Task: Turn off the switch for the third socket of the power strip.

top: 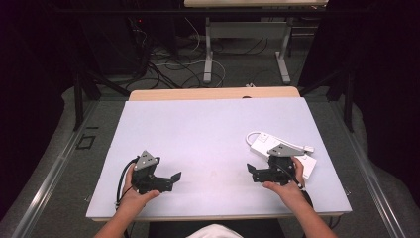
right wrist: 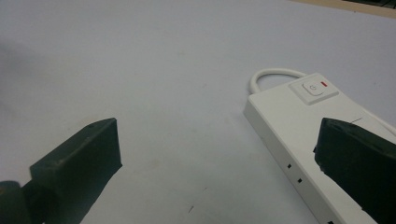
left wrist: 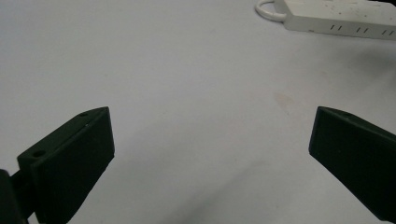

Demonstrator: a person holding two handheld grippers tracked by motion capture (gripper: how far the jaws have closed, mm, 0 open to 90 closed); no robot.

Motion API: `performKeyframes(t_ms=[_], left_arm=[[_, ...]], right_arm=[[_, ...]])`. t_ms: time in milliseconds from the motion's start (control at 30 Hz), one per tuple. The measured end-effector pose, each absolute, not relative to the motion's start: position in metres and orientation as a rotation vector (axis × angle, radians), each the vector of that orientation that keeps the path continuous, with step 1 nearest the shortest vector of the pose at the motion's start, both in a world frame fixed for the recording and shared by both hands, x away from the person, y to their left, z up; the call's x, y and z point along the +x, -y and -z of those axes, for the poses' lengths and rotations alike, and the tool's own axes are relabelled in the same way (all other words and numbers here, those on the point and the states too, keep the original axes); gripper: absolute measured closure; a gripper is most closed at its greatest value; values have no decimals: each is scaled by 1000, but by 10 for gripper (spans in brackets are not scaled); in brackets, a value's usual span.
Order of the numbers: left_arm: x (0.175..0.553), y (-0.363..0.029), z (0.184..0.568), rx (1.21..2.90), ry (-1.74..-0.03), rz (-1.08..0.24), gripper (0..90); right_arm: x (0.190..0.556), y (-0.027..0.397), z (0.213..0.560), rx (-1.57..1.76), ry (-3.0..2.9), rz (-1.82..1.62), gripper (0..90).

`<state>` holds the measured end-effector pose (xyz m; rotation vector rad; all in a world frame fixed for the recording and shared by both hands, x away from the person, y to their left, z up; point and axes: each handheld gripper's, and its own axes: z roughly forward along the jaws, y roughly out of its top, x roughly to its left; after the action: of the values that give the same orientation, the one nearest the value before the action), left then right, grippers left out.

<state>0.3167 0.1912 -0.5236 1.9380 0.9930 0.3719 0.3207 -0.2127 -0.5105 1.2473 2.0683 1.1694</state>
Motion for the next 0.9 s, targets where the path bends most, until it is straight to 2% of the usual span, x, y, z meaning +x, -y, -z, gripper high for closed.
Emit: performKeyframes(t_ms=[333, 700, 900], left_arm=[[323, -201, 524, 1864, -1093, -355, 20], [324, -201, 525, 1879, -1134, -352, 22], [323, -200, 526, 1874, -1140, -355, 22]], right_arm=[[320, 213, 508, 1225, -2068, -1164, 7], [324, 224, 508, 1248, -2041, -1154, 18], [323, 230, 504, 1268, -2021, -1127, 73]])
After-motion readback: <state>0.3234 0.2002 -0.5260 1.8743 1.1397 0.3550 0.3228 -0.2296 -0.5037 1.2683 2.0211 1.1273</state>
